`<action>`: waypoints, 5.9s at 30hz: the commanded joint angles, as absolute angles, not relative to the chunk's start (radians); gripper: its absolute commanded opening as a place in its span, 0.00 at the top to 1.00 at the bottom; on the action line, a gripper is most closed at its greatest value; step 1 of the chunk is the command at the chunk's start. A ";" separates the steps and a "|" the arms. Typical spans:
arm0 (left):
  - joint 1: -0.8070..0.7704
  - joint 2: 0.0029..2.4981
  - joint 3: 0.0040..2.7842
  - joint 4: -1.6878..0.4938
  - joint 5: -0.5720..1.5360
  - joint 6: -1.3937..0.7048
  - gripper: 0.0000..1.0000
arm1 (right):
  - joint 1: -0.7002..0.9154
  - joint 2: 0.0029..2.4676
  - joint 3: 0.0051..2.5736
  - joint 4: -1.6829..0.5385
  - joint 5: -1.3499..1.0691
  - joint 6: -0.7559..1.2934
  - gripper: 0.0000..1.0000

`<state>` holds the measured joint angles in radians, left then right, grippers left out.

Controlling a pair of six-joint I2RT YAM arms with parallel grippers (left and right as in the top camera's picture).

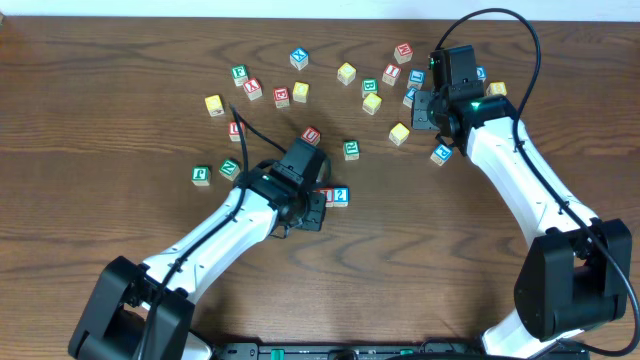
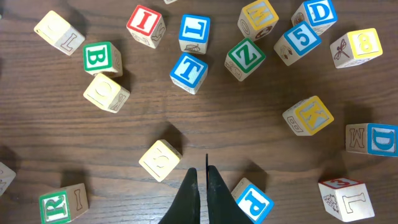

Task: Spell out AI2

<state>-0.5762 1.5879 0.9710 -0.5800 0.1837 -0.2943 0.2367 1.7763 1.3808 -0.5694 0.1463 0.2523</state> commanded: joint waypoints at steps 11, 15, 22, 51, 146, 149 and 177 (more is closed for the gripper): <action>-0.627 1.689 0.948 -0.513 0.164 -0.328 0.93 | 0.237 1.759 1.399 -0.591 0.143 0.257 0.99; -0.627 1.734 0.948 -0.486 0.165 -0.328 0.93 | 0.237 1.759 1.399 -0.599 0.144 0.253 0.99; -0.627 1.736 0.948 -0.488 0.144 -0.327 0.93 | 0.237 1.759 1.399 -0.599 0.144 0.253 0.99; -0.622 1.736 0.948 -0.461 0.066 -0.315 0.93 | 0.237 1.759 1.399 -0.599 0.144 0.249 0.99; -0.603 1.300 0.949 -0.492 -0.040 -0.289 0.93 | 0.237 1.758 1.399 -0.598 0.144 0.233 0.99; -0.561 1.231 0.949 -0.492 -0.051 -0.265 0.92 | 0.237 1.746 1.399 -0.599 0.148 0.227 0.99; -0.403 1.193 0.948 -0.364 -0.058 -0.260 0.04 | 0.237 1.420 1.399 -0.701 0.151 0.155 0.01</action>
<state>-0.4084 1.1988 0.9531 -0.3653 -0.0406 -0.2649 0.2367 1.4284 1.3823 -0.6979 0.1478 0.1703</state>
